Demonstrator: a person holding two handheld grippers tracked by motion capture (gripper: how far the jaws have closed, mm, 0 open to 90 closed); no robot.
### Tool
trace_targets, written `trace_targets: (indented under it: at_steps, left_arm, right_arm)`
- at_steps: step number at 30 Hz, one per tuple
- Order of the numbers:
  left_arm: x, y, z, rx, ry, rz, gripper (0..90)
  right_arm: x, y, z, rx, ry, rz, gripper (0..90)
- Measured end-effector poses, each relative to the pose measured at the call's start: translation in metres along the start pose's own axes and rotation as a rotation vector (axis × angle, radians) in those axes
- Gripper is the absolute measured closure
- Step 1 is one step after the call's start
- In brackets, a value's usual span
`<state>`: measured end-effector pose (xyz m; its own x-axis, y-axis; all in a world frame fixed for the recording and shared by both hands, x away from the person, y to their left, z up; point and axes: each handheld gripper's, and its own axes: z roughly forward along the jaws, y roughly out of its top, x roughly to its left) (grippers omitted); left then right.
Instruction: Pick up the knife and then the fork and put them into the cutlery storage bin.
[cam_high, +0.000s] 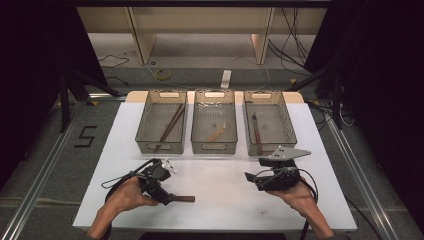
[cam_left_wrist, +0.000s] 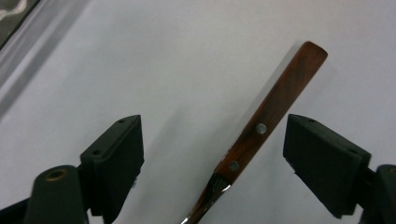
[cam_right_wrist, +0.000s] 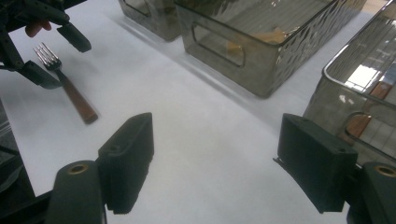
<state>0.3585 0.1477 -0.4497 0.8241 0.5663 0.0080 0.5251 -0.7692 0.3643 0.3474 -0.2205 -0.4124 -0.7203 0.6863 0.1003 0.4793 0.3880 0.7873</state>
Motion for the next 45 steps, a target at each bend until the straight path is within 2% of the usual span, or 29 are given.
trace_targets:
  at_steps: [6, 10, 11, 18, 23, 28, 29, 36, 38, 45]
  left_arm:
    - [-0.006, 0.000, 0.004, 0.031, -0.006, 0.058, 29.1]
    - [-0.011, 0.000, 0.007, 0.059, -0.025, 0.111, 35.3]
    - [-0.012, 0.001, 0.008, 0.061, -0.028, 0.106, 36.4]
    - [-0.016, 0.003, 0.009, 0.075, -0.034, 0.142, 44.0]
    - [-0.017, 0.003, 0.012, 0.115, -0.030, 0.171, 47.7]
    - [-0.018, 0.004, 0.013, 0.117, -0.040, 0.175, 51.8]
    - [-0.017, 0.005, 0.012, 0.127, -0.044, 0.189, 52.7]
    - [-0.018, 0.007, 0.014, 0.147, -0.039, 0.198, 59.0]
    - [-0.018, 0.008, 0.015, 0.145, -0.043, 0.186, 60.7]
    - [-0.022, 0.011, 0.015, 0.180, -0.047, 0.230, 67.7]
  right_arm:
    - [0.004, -0.004, 0.000, 0.010, 0.008, -0.007, 27.4]
    - [0.005, -0.007, 0.000, 0.013, 0.010, -0.002, 27.3]
    - [0.005, -0.008, 0.000, 0.015, 0.011, -0.005, 27.3]
    - [0.009, -0.012, -0.003, 0.011, 0.025, -0.009, 26.7]
    - [0.012, -0.016, -0.004, 0.008, 0.038, -0.013, 24.9]
    - [0.016, -0.020, -0.005, 0.004, 0.042, -0.015, 22.3]
    - [0.017, -0.020, -0.006, 0.006, 0.043, -0.013, 21.7]
    - [0.019, -0.025, -0.008, 0.006, 0.042, -0.007, 21.0]
    - [0.019, -0.025, -0.009, 0.003, 0.044, -0.003, 21.1]
    - [0.019, -0.026, -0.008, 0.012, 0.042, 0.002, 21.8]
